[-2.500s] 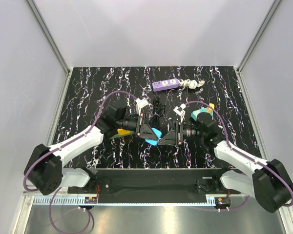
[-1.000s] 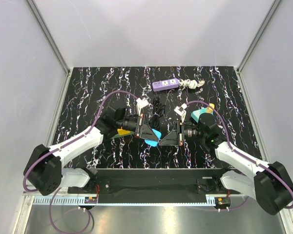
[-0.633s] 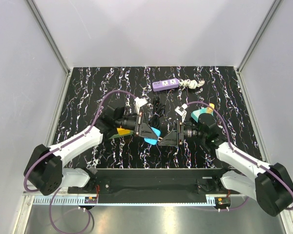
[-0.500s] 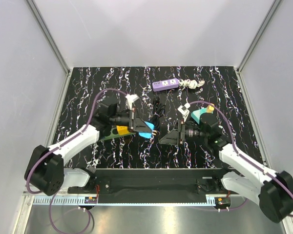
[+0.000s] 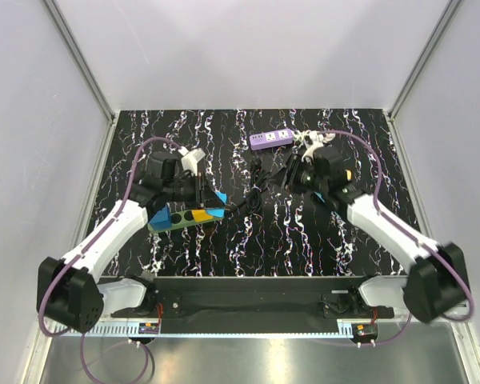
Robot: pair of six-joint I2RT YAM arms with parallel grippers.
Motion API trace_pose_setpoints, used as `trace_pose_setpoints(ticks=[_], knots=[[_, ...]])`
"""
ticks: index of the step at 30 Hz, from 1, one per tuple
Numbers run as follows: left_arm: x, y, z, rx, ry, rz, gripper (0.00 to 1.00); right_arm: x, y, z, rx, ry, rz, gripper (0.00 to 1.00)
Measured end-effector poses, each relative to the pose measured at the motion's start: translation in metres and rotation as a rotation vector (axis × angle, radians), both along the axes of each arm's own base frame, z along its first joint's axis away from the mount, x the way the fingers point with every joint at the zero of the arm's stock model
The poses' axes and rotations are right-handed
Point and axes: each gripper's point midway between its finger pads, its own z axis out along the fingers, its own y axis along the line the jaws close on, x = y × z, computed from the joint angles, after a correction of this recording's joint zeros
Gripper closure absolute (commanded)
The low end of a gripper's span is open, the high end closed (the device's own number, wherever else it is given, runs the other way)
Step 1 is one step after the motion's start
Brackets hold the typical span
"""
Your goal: Insert the plug
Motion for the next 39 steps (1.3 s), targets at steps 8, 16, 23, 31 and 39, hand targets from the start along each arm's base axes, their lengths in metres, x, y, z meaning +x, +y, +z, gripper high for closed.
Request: trace_pose_setpoints(ticks=[8, 16, 23, 31, 39], knots=[[0.007, 0.041, -0.007, 0.224, -0.157, 0.123, 1.00, 0.127, -0.061, -0.067, -0.165, 0.181, -0.417, 0.26], [0.006, 0.048, -0.011, 0.267, -0.178, 0.126, 1.00, 0.215, -0.079, -0.119, -0.161, 0.257, -0.694, 0.25], [0.005, 0.049, -0.013, 0.274, -0.176, 0.120, 1.00, 0.269, -0.087, -0.157, -0.096, 0.302, -0.817, 0.26], [0.005, 0.049, -0.014, 0.275, -0.176, 0.118, 1.00, 0.323, -0.093, -0.154, -0.012, 0.220, -0.857, 0.26], [0.005, 0.049, -0.019, 0.286, -0.164, 0.114, 1.00, 0.340, -0.079, -0.163, 0.128, 0.221, -0.864, 0.28]])
